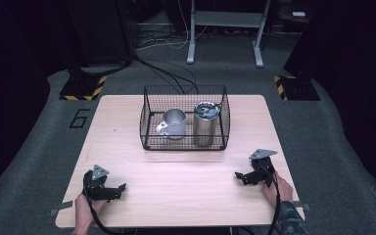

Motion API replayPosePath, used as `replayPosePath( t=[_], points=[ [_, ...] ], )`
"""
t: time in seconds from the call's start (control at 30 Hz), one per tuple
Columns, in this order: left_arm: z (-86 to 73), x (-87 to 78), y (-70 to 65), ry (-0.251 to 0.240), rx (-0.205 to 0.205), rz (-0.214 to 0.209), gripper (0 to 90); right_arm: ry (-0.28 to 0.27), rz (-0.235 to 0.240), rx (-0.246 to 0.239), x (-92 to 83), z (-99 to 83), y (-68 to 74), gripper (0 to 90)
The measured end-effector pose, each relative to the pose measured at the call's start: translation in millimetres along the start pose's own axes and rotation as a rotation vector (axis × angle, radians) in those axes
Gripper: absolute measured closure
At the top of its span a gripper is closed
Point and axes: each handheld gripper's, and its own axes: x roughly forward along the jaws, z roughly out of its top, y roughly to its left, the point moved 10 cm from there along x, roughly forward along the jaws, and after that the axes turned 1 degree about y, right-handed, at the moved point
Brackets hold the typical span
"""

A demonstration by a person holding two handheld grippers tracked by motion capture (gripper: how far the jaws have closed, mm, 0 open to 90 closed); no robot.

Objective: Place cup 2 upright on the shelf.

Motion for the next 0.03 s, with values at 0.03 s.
replayPosePath(
  t=[0.03],
  points=[
    [0.8, 0.8, 0.5, -0.01, -0.003, 0.005, 0.0, 0.0, 0.0, 0.0, 0.0, 0.0, 0.0, 0.0]
  ],
)
